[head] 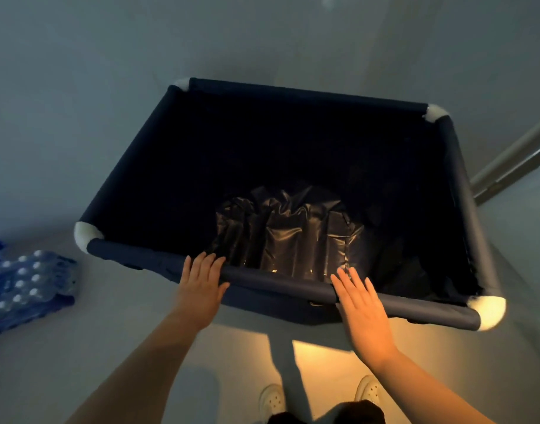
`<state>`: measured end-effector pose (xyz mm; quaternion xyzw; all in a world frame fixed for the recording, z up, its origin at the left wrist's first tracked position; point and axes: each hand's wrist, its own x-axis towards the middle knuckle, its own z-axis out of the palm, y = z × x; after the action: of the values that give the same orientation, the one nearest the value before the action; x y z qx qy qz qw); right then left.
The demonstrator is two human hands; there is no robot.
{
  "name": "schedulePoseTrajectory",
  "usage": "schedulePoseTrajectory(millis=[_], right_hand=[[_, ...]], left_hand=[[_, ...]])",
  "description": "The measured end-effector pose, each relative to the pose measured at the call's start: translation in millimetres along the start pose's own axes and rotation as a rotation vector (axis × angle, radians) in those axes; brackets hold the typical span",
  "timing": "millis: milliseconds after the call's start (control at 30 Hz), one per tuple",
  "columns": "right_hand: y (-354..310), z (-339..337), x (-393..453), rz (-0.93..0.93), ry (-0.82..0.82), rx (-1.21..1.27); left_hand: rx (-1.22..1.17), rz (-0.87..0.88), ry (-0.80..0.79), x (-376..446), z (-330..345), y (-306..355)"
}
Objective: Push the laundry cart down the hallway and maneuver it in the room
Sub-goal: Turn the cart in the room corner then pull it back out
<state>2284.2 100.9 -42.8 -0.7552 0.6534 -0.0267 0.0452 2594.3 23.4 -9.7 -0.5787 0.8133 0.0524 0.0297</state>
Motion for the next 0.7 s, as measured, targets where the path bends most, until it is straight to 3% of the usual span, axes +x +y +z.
schedulePoseTrajectory(millis=[133, 700], right_hand=[[-6.9, 2.9, 1.5, 0.083, 0.046, 0.019], [49.0, 1.3, -25.8, -0.054, 0.041, 0.039]], left_hand=[[-0.005, -0.013, 0.004, 6.5, -0.3, -9.1], [-0.042, -0.136, -0.003, -22.8, 15.3, 42.2]])
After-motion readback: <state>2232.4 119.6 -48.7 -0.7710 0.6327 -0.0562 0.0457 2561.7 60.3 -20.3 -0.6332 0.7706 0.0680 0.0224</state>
